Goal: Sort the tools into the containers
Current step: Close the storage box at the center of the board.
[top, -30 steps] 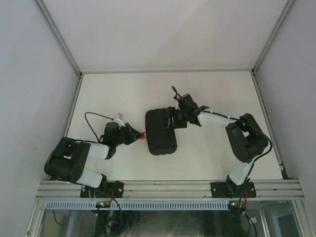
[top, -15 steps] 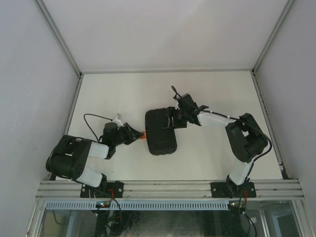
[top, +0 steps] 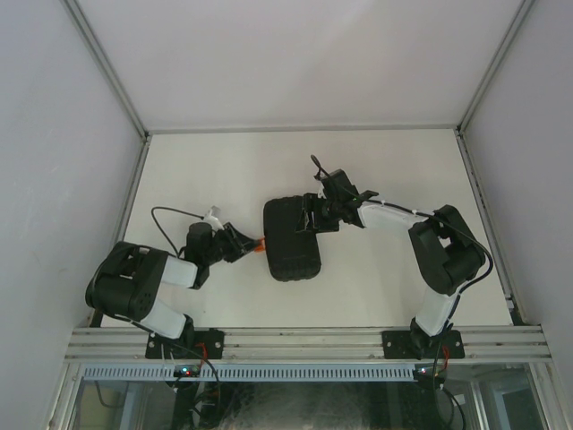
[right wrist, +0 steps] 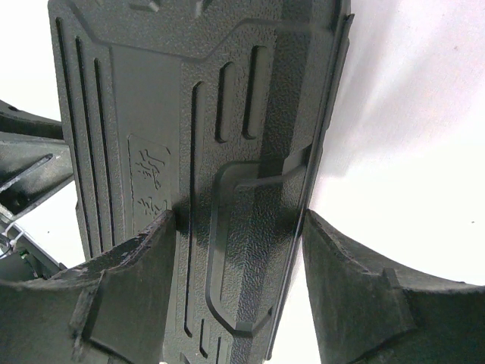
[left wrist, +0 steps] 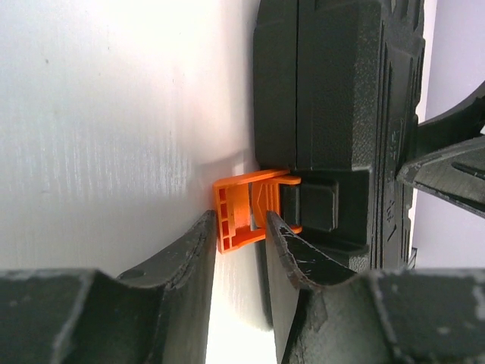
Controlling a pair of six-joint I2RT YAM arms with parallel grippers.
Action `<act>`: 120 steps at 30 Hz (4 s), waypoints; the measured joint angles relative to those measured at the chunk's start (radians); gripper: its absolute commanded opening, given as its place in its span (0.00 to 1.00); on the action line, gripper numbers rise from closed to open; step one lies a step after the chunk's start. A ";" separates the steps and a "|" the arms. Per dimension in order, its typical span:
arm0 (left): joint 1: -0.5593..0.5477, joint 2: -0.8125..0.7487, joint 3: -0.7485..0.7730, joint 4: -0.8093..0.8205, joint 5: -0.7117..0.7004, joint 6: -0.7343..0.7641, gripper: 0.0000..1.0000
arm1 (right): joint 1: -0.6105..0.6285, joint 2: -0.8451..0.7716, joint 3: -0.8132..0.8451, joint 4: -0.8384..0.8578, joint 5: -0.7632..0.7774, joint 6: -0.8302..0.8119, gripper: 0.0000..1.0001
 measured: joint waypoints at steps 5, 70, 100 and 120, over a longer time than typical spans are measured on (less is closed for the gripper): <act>-0.002 -0.006 -0.055 0.077 0.006 -0.014 0.35 | 0.000 0.002 0.000 0.003 -0.003 -0.002 0.37; -0.066 -0.273 0.220 -0.667 -0.141 0.139 0.22 | 0.028 0.034 0.036 0.006 -0.021 -0.014 0.34; -0.070 -0.255 0.221 -0.595 -0.108 0.076 0.30 | 0.027 0.035 0.039 0.000 -0.021 -0.014 0.33; -0.078 -0.229 0.220 -0.522 -0.089 0.053 0.44 | 0.026 0.038 0.044 -0.006 -0.021 -0.014 0.32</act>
